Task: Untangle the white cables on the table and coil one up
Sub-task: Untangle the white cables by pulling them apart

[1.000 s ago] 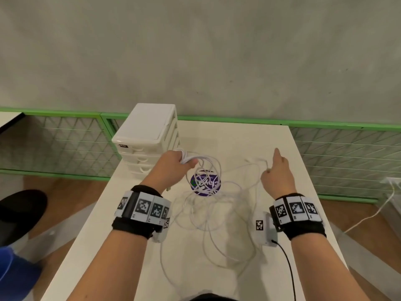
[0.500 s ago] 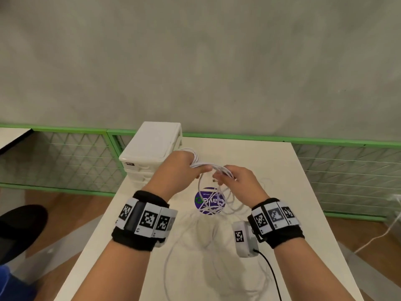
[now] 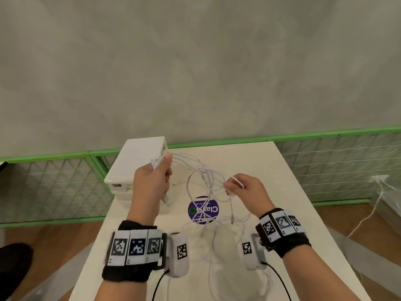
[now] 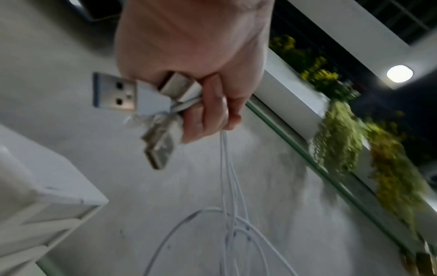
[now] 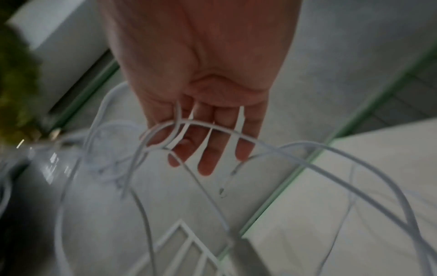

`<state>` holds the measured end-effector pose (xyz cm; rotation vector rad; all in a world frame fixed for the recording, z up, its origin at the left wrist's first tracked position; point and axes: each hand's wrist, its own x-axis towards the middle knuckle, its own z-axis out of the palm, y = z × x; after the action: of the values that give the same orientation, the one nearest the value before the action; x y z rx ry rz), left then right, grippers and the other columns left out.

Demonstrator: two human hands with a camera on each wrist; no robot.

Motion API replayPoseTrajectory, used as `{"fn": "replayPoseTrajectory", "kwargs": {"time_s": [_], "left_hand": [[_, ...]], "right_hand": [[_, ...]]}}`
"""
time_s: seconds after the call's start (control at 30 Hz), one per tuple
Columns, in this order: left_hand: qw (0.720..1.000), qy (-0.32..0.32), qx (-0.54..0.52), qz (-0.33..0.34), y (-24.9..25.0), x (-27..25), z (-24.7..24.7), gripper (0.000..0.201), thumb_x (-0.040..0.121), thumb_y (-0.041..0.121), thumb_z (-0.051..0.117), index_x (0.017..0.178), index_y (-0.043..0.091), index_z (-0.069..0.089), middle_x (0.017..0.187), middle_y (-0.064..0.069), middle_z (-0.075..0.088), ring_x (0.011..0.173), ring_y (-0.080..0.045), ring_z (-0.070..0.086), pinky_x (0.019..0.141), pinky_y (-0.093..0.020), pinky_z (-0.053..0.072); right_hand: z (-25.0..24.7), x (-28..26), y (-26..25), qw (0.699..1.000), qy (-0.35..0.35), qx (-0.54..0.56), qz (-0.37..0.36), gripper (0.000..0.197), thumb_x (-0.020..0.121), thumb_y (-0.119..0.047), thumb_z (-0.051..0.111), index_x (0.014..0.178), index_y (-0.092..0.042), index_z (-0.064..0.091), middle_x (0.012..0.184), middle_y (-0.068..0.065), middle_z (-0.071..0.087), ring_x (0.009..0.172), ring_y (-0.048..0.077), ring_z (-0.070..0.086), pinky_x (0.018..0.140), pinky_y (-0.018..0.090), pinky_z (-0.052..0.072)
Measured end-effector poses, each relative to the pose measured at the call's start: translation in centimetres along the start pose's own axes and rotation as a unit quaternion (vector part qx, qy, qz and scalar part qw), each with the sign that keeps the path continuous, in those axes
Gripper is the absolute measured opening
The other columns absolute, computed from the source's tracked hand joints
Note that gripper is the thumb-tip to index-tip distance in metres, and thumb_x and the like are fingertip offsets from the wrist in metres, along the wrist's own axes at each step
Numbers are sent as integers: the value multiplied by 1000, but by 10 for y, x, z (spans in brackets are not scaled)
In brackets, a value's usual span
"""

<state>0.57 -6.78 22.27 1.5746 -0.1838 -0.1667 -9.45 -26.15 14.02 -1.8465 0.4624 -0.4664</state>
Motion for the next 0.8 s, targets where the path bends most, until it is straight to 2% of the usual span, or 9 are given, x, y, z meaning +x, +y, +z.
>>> {"fn": "replayPoseTrajectory", "kwargs": {"time_s": [0.1,0.17,0.27,0.33,0.43,0.53,0.6,0.67,0.8], "left_hand": [[1000,-13,19,-3,-3,4,-2,39,92,35,60,64,9,56,49,1,39,37,-9,29,40,-20,23],[997,-22,68,4,-8,1,3,39,94,39,56,74,6,64,53,-1,39,38,-10,31,37,-17,26],[996,-51,72,-9,-16,-7,14,39,93,41,57,88,4,69,63,-4,46,44,-12,31,34,-15,29],[994,-66,85,-26,-18,-11,23,39,86,42,65,90,3,71,56,1,52,42,-12,33,36,-17,32],[986,-116,111,-38,-20,-16,35,33,79,36,75,93,6,73,35,13,43,33,-3,38,41,-20,36],[981,-162,99,-48,-25,-22,44,34,76,26,79,102,7,71,42,14,52,35,0,43,49,-26,42],[983,-156,79,-61,-26,-24,45,27,80,21,76,100,3,69,41,12,51,31,-4,38,42,-20,37],[984,-154,54,-69,-24,-24,44,18,86,15,70,95,0,68,37,10,45,30,-9,29,35,-15,26],[984,-166,29,-58,-24,-21,41,13,89,13,66,81,3,67,44,2,37,38,-12,23,36,-18,21]], "right_hand": [[-10,-8,-11,994,-3,110,21,13,91,-10,57,79,-9,58,63,5,57,52,10,59,60,19,47],[-13,-12,-21,992,3,124,22,15,94,-15,53,81,-10,59,60,5,54,45,14,52,49,19,44],[-16,-13,-30,989,29,143,14,19,95,-18,51,82,-13,64,58,5,52,44,16,43,46,22,38],[-17,-15,-36,988,36,150,5,20,95,-17,50,84,-13,66,59,7,53,46,15,42,47,19,37],[-13,-20,-44,989,20,146,-28,20,95,-18,50,87,-16,68,62,8,57,52,10,49,52,13,39],[-9,-23,-46,988,14,147,-54,21,96,-17,49,88,-16,68,63,4,59,55,3,51,59,11,41],[-10,-23,-46,987,23,152,-53,21,96,-16,48,90,-12,67,65,3,61,57,0,51,62,10,41],[-12,-22,-42,989,30,134,-48,19,96,-17,50,91,-12,67,71,3,64,62,-2,54,65,9,41],[-16,-18,-31,991,62,118,-20,14,91,-10,57,87,-18,67,73,2,66,68,3,59,72,15,45]]}}
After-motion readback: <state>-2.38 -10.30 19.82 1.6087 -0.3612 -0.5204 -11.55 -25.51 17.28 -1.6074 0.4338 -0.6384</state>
